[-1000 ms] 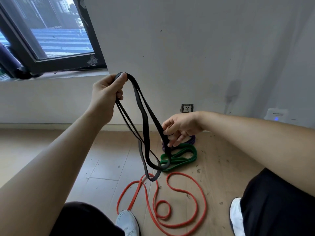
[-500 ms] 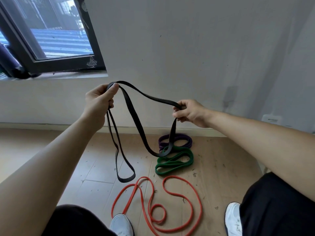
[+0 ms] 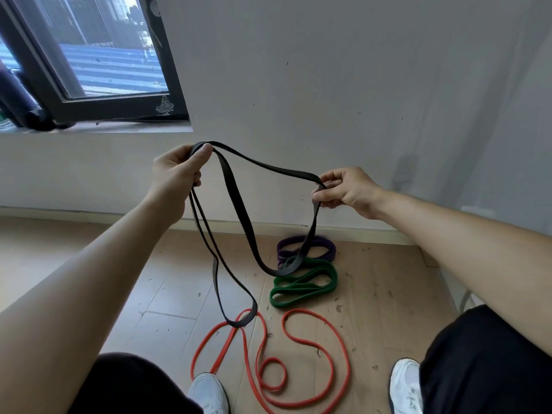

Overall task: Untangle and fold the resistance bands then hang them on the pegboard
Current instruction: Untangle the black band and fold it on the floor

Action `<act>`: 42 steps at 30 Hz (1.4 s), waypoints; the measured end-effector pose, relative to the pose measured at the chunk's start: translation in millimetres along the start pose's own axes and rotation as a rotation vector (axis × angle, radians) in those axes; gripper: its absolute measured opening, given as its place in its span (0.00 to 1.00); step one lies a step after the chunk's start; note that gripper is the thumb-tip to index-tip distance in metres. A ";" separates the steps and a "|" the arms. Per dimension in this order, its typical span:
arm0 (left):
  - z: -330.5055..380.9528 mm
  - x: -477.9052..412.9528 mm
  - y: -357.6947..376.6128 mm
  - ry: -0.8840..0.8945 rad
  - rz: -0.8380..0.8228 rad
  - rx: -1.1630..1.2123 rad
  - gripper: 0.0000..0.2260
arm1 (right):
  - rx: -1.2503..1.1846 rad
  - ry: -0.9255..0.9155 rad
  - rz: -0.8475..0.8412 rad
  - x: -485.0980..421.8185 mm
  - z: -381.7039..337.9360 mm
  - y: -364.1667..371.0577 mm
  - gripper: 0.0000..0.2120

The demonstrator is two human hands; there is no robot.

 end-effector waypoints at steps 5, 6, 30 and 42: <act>-3.2 -0.6 -2.1 -0.012 -0.004 -0.010 0.07 | 0.089 0.013 -0.197 9.0 -0.9 7.8 0.12; -3.7 -0.6 -1.8 -0.013 -0.009 -0.013 0.07 | 0.093 0.049 -0.247 10.9 3.0 10.5 0.10; 3.9 7.0 30.1 0.009 -0.155 -0.081 0.12 | 0.669 -0.016 -0.017 13.3 11.2 4.0 0.11; 20.1 14.1 40.8 0.016 -0.205 0.027 0.14 | 0.823 -0.118 -0.027 9.4 9.5 22.0 0.03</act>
Point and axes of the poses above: each hand's wrist, its own x-axis away from the middle knuckle, its own y-axis out of the palm, z = x × y, the point moved 9 cm from there along -x, towards the middle knuckle, and after that the axes turned 3 degrees about -x, right-handed, at the moved point
